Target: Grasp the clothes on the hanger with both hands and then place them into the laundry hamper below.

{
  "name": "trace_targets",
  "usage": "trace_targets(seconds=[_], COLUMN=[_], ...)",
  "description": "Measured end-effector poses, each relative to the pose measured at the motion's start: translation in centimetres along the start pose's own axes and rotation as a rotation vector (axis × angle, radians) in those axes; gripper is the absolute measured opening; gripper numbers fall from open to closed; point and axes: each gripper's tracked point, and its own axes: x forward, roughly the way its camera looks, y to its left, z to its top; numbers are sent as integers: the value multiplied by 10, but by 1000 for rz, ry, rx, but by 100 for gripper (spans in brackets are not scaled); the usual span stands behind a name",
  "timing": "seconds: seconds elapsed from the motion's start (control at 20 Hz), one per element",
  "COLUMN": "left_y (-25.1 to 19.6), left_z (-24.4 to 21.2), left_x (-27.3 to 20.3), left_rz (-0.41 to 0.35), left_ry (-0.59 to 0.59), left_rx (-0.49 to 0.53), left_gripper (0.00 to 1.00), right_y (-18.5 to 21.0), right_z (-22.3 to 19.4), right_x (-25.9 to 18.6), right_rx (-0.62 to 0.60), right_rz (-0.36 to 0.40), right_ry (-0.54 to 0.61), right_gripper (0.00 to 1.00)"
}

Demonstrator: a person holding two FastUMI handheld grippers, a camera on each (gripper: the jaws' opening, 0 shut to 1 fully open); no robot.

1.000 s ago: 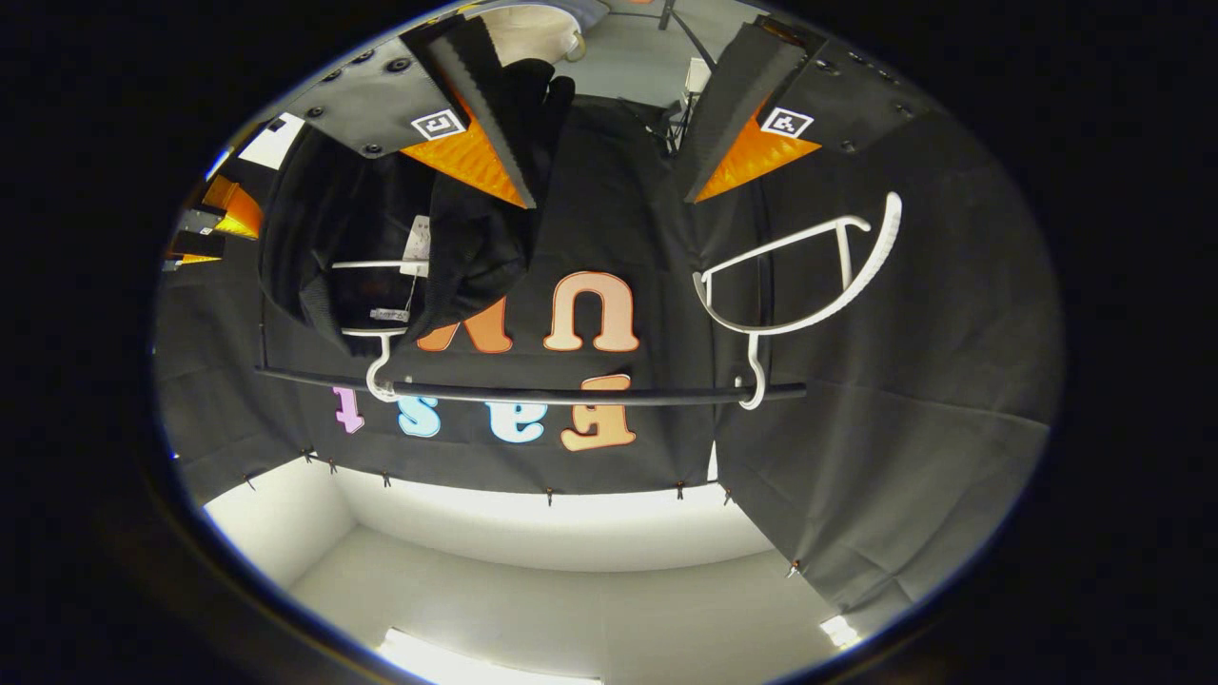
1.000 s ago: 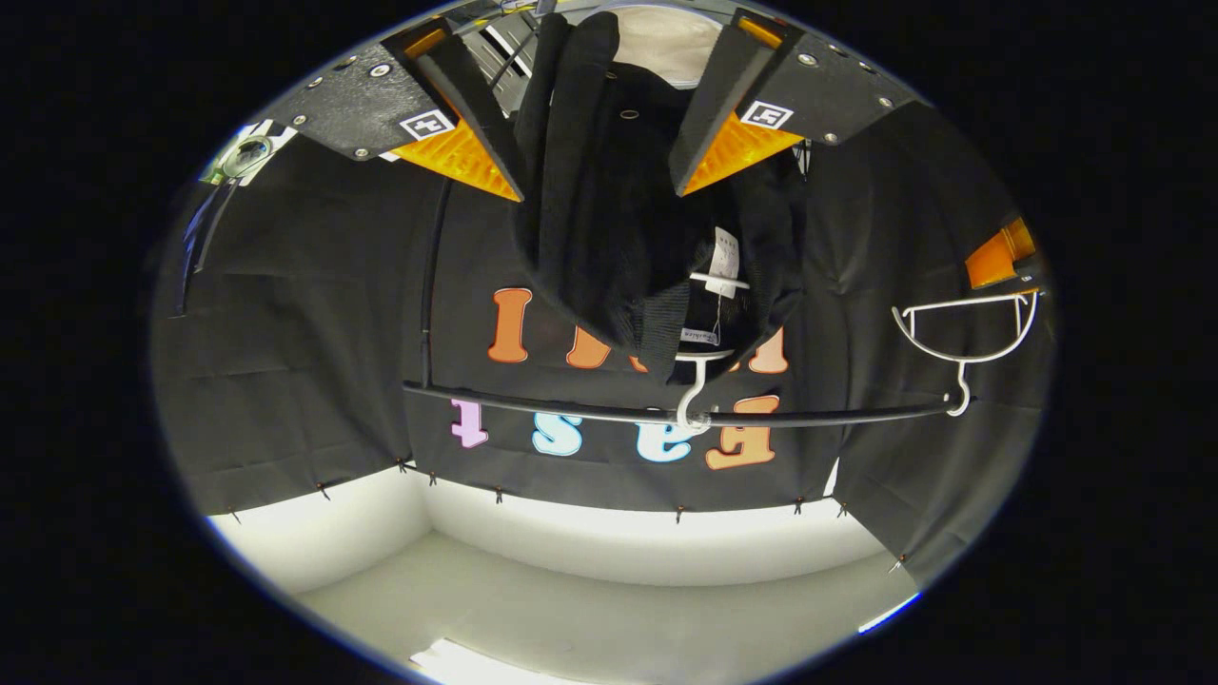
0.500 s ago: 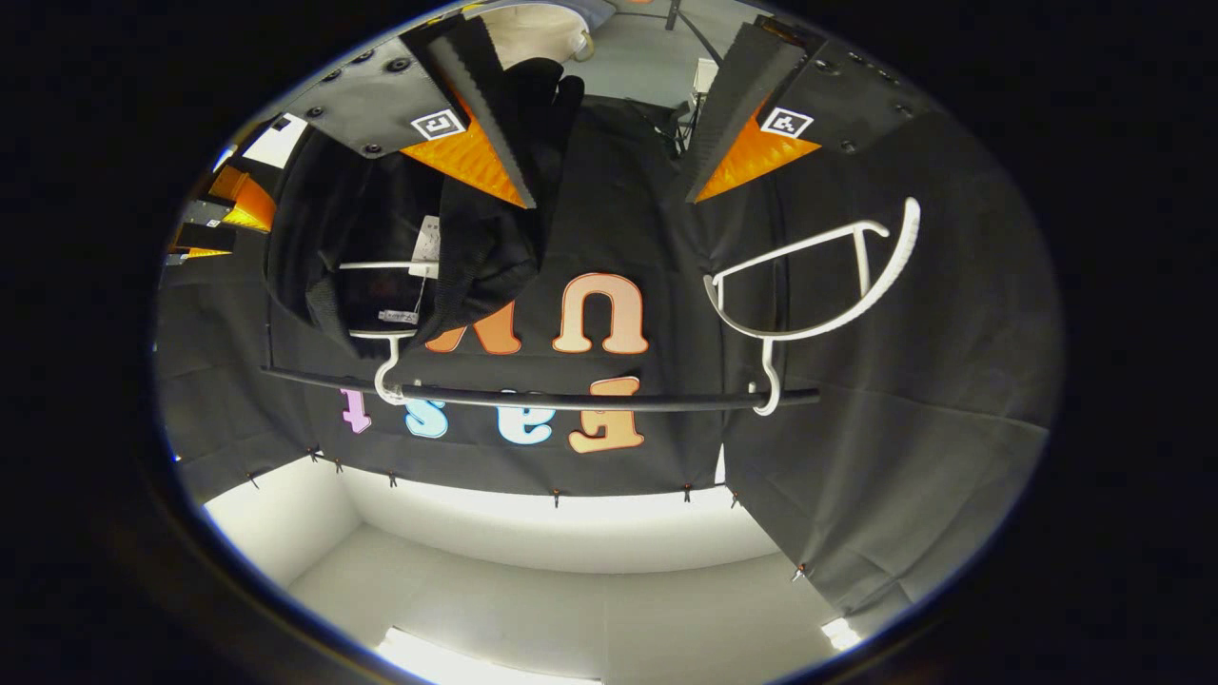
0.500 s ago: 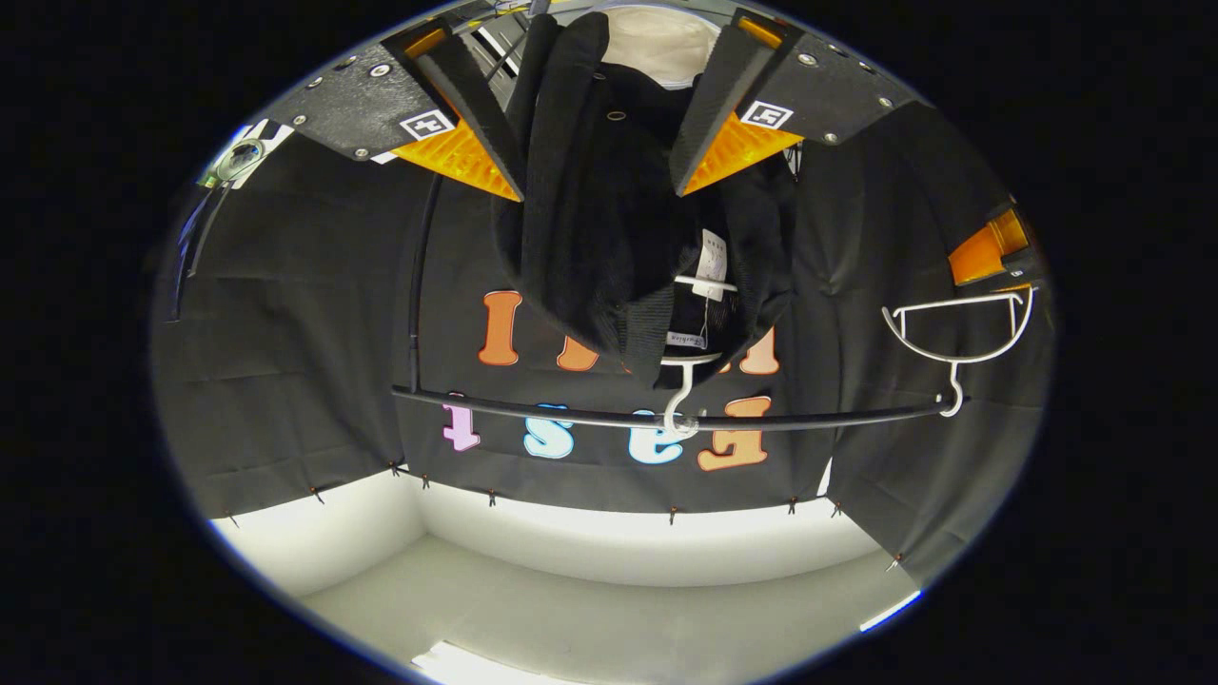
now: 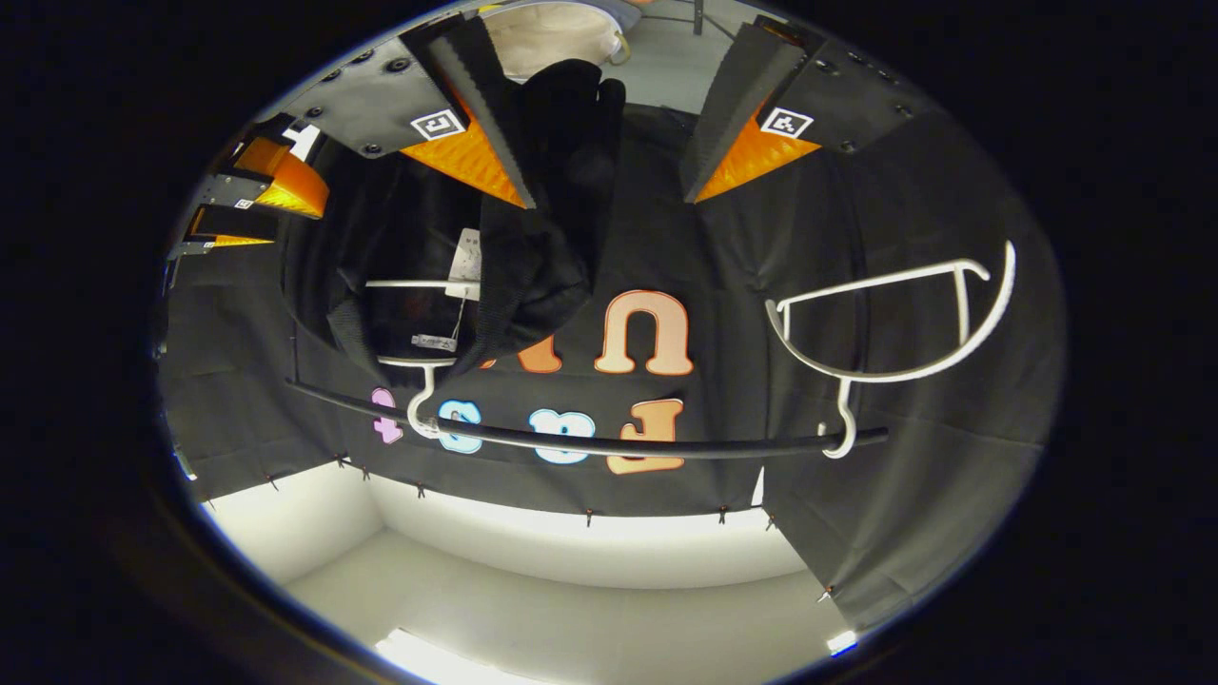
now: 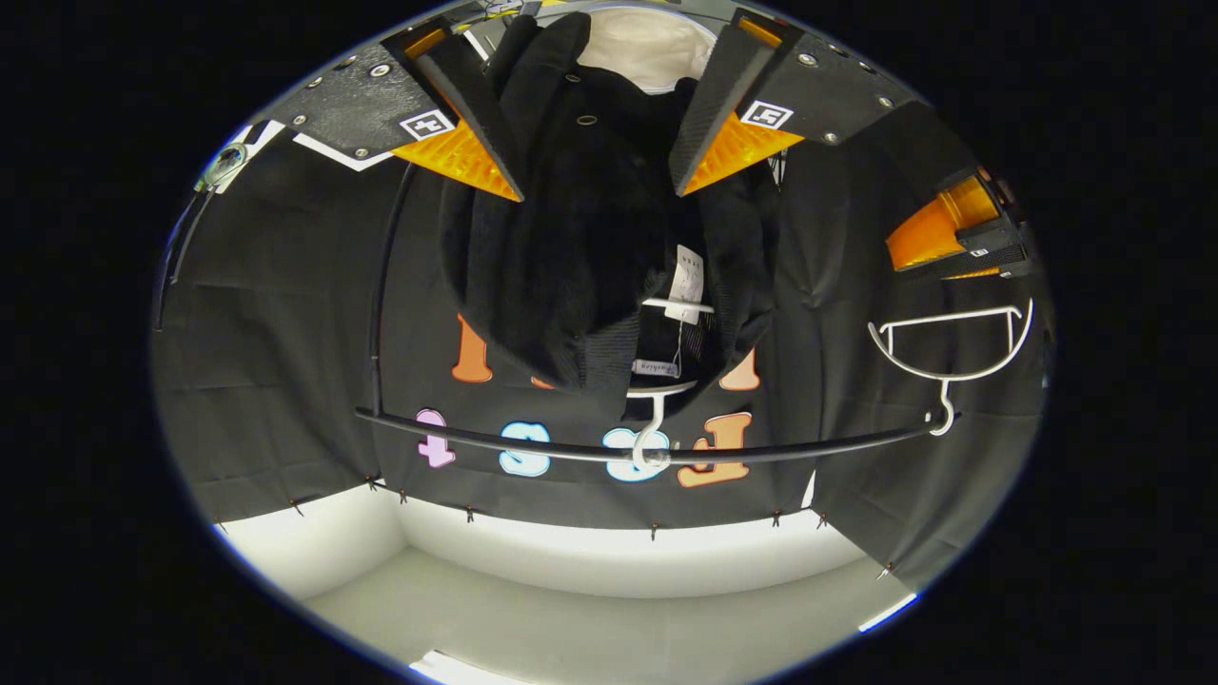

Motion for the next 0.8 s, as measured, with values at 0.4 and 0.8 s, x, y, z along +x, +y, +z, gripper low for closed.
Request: trace_targets(seconds=[0.4,0.8], left_y=[-30,-54], left_z=[-33,-62], left_x=[51,105], left_rz=[-68,-120], left_ry=[45,76], left_rx=[17,6], left_gripper=[94,100], right_y=[5,-4], right_z=[-24,-32], right_x=[45,92], right_rx=[-26,-26], right_rz=[-23,-78], right_ry=[33,28], right_gripper=[94,93])
